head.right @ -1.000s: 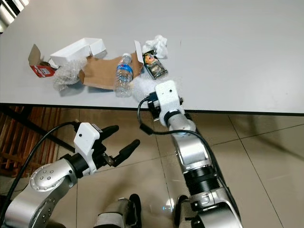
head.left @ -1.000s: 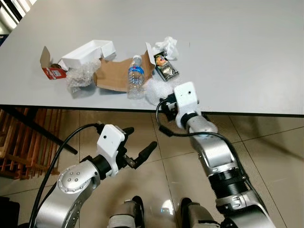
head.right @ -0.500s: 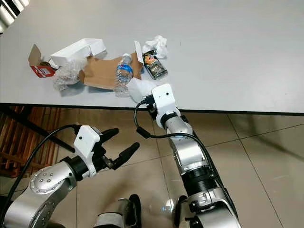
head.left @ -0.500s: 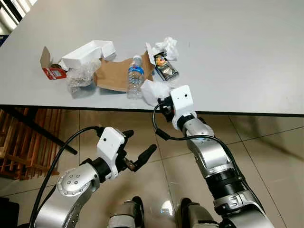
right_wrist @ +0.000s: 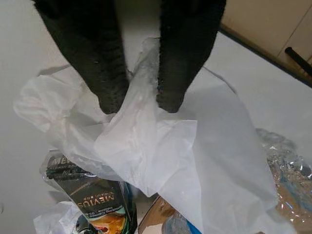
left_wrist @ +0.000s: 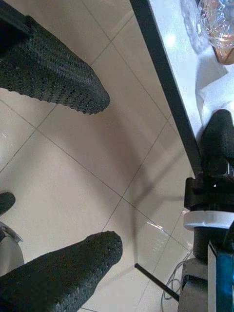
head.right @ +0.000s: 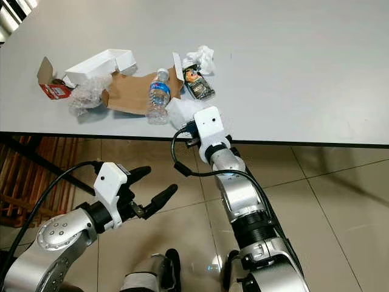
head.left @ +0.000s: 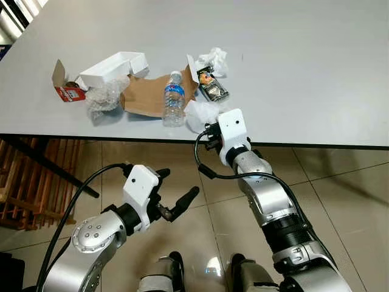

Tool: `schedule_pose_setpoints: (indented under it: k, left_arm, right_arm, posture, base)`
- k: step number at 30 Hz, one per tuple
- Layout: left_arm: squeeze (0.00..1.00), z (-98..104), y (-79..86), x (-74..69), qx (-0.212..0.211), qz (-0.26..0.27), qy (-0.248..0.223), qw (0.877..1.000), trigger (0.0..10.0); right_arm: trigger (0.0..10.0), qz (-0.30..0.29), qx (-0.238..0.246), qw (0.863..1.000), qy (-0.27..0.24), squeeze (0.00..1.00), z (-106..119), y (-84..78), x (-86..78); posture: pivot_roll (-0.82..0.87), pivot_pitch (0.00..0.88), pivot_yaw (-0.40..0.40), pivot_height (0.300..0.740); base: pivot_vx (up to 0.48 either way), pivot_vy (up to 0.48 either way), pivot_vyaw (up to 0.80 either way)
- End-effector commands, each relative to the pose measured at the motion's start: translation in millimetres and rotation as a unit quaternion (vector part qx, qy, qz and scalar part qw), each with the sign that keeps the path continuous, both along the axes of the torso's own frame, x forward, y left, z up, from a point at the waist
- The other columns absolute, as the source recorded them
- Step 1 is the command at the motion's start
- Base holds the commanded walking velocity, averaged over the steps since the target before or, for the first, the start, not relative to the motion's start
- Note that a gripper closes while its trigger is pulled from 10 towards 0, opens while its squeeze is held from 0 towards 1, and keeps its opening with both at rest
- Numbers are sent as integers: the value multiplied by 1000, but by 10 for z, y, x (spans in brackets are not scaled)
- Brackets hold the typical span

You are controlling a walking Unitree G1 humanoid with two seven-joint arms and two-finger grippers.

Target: Picking trash to rubbish bin

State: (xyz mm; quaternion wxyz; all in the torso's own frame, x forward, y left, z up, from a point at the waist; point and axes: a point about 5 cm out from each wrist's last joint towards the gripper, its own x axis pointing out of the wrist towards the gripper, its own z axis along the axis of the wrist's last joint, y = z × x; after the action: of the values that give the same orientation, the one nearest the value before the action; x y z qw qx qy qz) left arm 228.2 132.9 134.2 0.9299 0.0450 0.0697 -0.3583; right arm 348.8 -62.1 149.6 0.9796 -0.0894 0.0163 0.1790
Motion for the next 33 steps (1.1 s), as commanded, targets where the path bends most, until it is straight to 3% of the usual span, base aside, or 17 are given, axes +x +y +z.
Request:
schedule_pose_setpoints:
  k: [1,23,27,33]
  left_arm:
    - [0,-1,11,-41,5,0,1,1000,10000]
    - [0,13,12,-20,9,1,-3,1000,10000]
    - [0,24,11,37,11,3,-11,1000,10000]
    - [0,19,-3,74,11,3,-16,1000,10000]
  right_arm:
    - [0,-22,-12,999,45,0,-219,-52,-26]
    - [0,-84,54,993,68,0,-230,-177,62]
    - [0,-73,87,991,68,0,-168,-152,103]
    - [0,-75,94,992,39,0,-20,-174,170]
  posture:
    - [177,280,89,740]
    - [178,271,93,740]
    - [178,252,90,740]
    - [176,221,87,740]
  base:
    - [0,0,0]
    - [0,0,0]
    - [0,0,0]
    - [0,0,0]
